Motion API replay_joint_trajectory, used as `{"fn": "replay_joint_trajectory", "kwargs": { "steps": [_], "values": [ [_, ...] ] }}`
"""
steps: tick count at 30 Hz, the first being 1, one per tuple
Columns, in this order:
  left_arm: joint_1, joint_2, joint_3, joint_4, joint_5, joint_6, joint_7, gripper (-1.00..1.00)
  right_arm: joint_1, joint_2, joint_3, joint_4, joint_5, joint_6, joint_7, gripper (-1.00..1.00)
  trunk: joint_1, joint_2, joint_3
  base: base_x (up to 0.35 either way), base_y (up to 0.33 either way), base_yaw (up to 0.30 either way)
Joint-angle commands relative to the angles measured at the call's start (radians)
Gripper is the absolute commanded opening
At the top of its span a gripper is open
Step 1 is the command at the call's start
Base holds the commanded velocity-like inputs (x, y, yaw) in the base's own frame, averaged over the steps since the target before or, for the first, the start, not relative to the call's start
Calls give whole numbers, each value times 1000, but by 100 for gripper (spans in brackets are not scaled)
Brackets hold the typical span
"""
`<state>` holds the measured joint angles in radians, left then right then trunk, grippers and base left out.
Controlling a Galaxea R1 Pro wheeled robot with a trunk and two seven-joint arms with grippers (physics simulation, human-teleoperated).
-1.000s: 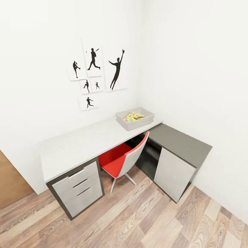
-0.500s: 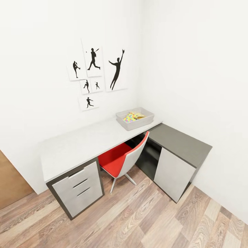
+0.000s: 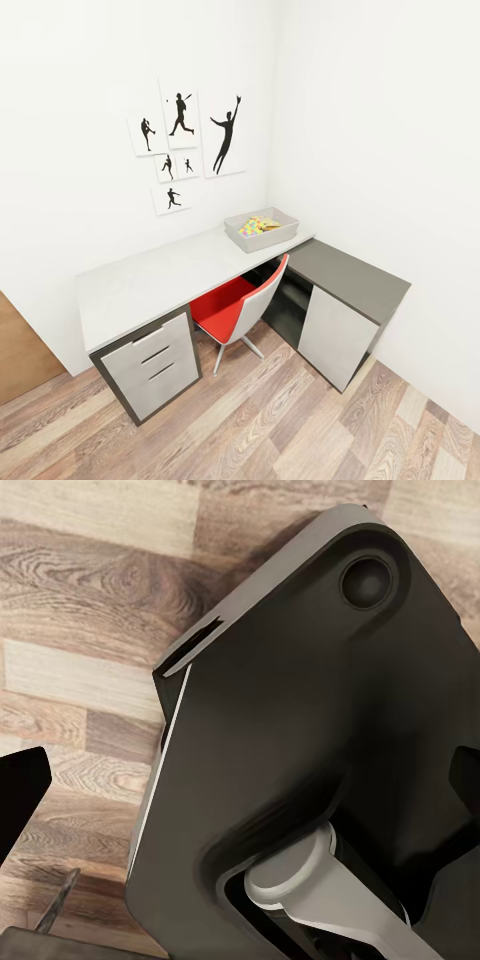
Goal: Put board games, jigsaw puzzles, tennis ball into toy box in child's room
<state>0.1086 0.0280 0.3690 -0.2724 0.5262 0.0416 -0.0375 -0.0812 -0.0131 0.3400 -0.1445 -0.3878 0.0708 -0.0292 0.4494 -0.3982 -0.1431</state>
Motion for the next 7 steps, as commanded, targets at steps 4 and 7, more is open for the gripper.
{"fn": "replay_joint_trajectory", "kwargs": {
  "steps": [4, 7],
  "values": [
    [0, 0, 4, -2, 8, 4, -4, 100, 0, -1, 8, -3, -8, 6, -3, 100, 1, -2, -2, 0, 0, 0],
    [0, 0, 3, -2, 8, 4, -4, 100, 0, -1, 8, -3, -9, 6, -3, 100, 1, -2, -2, 0, 0, 0]
  ]
}}
